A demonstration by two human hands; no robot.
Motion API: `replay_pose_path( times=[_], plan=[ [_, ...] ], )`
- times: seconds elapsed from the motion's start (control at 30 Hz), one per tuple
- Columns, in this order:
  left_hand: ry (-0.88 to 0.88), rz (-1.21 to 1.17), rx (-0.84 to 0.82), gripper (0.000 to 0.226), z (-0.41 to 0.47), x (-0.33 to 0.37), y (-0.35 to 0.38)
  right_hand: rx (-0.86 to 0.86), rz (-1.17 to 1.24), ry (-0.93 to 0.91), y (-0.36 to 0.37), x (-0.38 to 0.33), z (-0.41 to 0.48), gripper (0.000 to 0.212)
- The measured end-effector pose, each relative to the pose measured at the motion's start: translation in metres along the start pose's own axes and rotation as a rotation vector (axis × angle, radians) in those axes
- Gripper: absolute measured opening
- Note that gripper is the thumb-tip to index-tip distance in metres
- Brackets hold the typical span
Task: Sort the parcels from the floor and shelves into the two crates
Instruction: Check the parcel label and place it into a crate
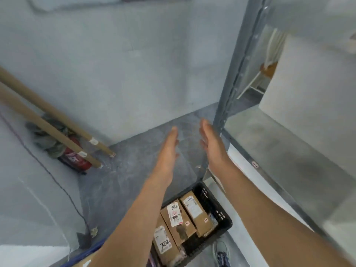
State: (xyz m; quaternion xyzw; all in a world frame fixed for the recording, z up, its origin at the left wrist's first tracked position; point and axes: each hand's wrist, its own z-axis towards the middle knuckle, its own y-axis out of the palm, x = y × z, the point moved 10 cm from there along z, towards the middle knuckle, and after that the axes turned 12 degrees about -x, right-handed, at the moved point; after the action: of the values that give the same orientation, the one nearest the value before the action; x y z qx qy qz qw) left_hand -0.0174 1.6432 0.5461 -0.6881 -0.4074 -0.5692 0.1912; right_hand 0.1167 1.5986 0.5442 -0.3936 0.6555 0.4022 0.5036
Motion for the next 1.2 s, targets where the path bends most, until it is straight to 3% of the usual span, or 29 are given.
replay_pose_path(
  times=[0.1,0.2,0.27,0.33,0.4,0.47,0.53,0.7,0.87,1.0,1.13,1.2],
  plan=[
    [0.048,0.035,-0.127,0.045,-0.024,0.051,0.033,0.107,0.012,-0.091,-0.007,-0.062,-0.046,0.067],
    [0.079,0.055,-0.249,0.049,-0.047,0.089,0.078,0.189,0.045,-0.150,-0.023,-0.111,-0.097,0.036],
    [0.097,0.072,-0.347,0.038,-0.066,0.109,0.115,0.272,0.036,-0.180,-0.035,-0.138,-0.136,0.034],
    [0.107,0.088,-0.418,0.046,-0.085,0.117,0.150,0.342,0.031,-0.208,-0.051,-0.157,-0.174,0.030],
    [0.122,0.109,-0.482,0.052,-0.106,0.119,0.183,0.396,0.018,-0.250,-0.065,-0.170,-0.211,0.037],
    [0.136,0.128,-0.553,0.052,-0.129,0.117,0.218,0.461,0.016,-0.289,-0.081,-0.177,-0.250,0.066],
    [0.137,0.152,-0.625,0.055,-0.155,0.110,0.254,0.510,0.031,-0.307,-0.096,-0.180,-0.291,0.077],
    [0.103,0.192,-0.833,0.053,-0.235,0.079,0.349,0.644,0.024,-0.363,-0.132,-0.177,-0.408,0.079],
    [0.048,0.233,-1.019,0.057,-0.318,0.037,0.423,0.803,0.068,-0.375,-0.169,-0.155,-0.516,0.067],
    [0.002,0.264,-1.095,0.056,-0.362,0.007,0.453,0.899,0.108,-0.364,-0.186,-0.137,-0.572,0.072],
    [-0.027,0.285,-1.156,0.056,-0.385,-0.009,0.470,0.950,0.137,-0.371,-0.194,-0.123,-0.601,0.058],
    [-0.044,0.290,-1.180,0.055,-0.388,-0.015,0.477,0.981,0.148,-0.367,-0.197,-0.120,-0.610,0.062]
  ],
)
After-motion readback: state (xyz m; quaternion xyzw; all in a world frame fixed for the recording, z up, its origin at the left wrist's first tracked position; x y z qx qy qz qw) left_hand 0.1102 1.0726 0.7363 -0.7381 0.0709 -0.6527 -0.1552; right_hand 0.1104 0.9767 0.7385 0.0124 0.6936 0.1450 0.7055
